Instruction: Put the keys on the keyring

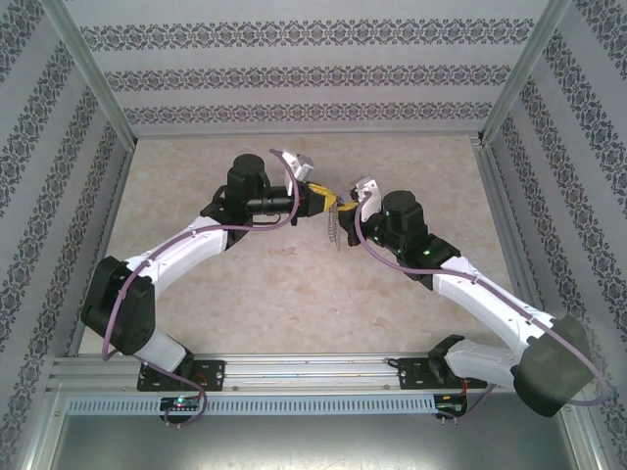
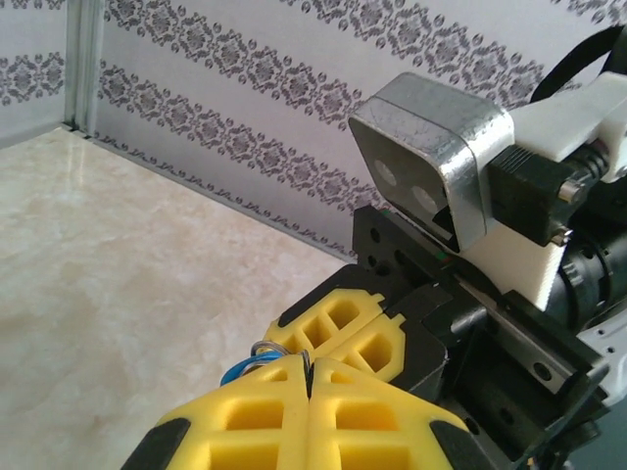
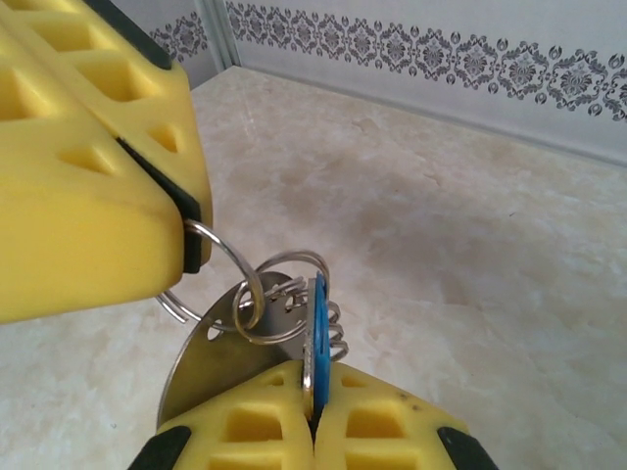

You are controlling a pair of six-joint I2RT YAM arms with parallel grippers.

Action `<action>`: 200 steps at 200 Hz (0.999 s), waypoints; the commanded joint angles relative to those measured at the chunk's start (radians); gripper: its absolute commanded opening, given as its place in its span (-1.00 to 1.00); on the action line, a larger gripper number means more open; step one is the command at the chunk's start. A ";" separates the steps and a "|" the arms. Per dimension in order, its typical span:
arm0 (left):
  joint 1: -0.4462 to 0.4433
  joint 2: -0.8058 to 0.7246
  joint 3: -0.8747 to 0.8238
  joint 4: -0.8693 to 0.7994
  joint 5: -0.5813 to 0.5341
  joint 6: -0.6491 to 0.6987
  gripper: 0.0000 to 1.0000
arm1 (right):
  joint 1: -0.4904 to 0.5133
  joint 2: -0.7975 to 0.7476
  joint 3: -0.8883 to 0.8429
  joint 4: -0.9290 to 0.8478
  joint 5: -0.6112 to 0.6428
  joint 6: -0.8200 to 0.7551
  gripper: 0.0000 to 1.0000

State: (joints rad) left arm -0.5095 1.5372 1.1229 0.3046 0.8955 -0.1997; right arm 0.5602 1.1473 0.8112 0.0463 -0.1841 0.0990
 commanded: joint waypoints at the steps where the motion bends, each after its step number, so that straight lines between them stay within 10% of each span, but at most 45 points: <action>1: -0.018 -0.036 0.026 -0.105 -0.015 0.098 -1.00 | -0.003 0.005 0.044 -0.009 0.006 -0.022 -1.00; 200: -0.019 -0.043 0.008 -0.110 -0.052 0.112 -1.00 | -0.008 -0.001 0.045 -0.040 0.083 -0.042 -1.00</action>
State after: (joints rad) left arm -0.5114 1.5265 1.1255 0.1932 0.8318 -0.1043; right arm 0.5610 1.1492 0.8558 -0.0193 -0.1619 0.0669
